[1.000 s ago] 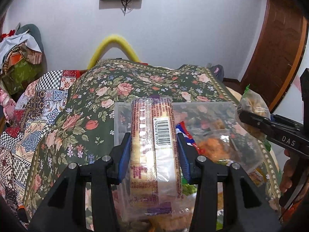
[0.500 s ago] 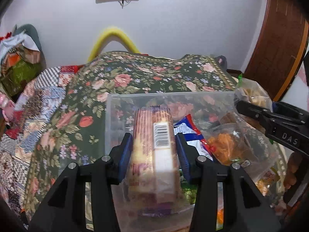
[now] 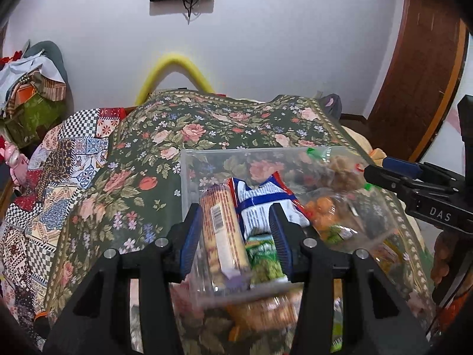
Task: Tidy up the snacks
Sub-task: 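Grasp the red snack bag with the left tool while the right tool grasps the bread loaf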
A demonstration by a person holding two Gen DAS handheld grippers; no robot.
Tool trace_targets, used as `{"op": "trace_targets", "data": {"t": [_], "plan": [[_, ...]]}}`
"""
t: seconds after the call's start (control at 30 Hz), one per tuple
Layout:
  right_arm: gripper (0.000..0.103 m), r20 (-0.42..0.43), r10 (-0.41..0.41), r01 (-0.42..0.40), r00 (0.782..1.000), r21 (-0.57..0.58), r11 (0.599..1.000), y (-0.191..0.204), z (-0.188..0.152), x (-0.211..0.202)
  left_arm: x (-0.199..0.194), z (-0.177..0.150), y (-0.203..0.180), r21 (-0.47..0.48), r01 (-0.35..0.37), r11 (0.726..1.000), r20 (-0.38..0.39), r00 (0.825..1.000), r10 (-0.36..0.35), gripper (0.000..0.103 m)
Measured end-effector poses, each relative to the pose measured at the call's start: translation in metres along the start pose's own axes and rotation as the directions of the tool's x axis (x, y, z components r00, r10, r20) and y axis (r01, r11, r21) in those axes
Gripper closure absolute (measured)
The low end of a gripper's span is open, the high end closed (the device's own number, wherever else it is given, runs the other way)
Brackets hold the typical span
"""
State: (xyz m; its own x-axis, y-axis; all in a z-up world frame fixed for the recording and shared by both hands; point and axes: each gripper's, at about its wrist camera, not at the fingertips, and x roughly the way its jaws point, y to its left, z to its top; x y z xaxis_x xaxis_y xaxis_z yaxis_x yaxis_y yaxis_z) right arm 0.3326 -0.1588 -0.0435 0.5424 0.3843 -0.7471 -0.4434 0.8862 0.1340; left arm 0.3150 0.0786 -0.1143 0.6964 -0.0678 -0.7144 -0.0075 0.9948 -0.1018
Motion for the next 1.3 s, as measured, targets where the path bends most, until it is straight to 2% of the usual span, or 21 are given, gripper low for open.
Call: {"op": "trace_targets", "data": {"t": [0.17,0.27,0.33,0.47,0.6,0.87,1.0,1.13,1.3], "plan": [[0.047,0.02,0.024,-0.023,1.0,-0.025,0.999,0.011,-0.016,-0.028,-0.033,-0.011,-0.006,0.016,0.012,1.0,0.017,1.0,-0.013,0.054],[0.037,0.035,0.039,-0.037,0.999,-0.041,0.998,0.021,-0.031,-0.042,-0.054,-0.022,-0.011,0.033,0.017,0.999,0.024,1.0,-0.018,0.05],[0.037,0.039,0.045,-0.043,0.998,-0.056,0.997,0.03,-0.042,-0.049,-0.064,-0.03,-0.013,0.042,0.025,0.999,0.023,0.999,-0.026,0.047],[0.036,0.021,0.075,-0.073,0.997,-0.076,0.994,0.047,-0.064,-0.058,-0.081,-0.054,-0.016,0.058,0.042,0.997,0.009,0.999,-0.042,0.043],[0.034,-0.033,0.119,-0.121,0.992,-0.064,0.991,0.058,-0.091,-0.058,-0.089,-0.081,-0.017,0.052,0.063,0.997,-0.021,0.998,-0.062,0.041],[0.033,-0.145,0.091,-0.107,0.985,-0.109,0.988,0.077,-0.135,-0.041,-0.085,-0.13,-0.025,0.035,0.101,0.994,-0.117,0.988,-0.096,0.041],[0.033,-0.142,0.077,-0.091,0.987,-0.098,0.991,0.072,-0.147,-0.048,-0.086,-0.142,-0.03,0.033,0.119,0.992,-0.137,0.984,-0.113,0.04],[0.031,-0.145,0.085,-0.094,0.986,-0.056,0.994,0.059,-0.152,-0.057,-0.078,-0.153,-0.039,0.04,0.167,0.985,-0.176,0.972,-0.157,0.034],[0.028,-0.146,0.094,-0.096,0.985,-0.001,0.995,0.042,-0.16,-0.071,-0.06,-0.166,-0.052,0.055,0.177,0.983,-0.247,0.956,-0.158,0.034]]}}
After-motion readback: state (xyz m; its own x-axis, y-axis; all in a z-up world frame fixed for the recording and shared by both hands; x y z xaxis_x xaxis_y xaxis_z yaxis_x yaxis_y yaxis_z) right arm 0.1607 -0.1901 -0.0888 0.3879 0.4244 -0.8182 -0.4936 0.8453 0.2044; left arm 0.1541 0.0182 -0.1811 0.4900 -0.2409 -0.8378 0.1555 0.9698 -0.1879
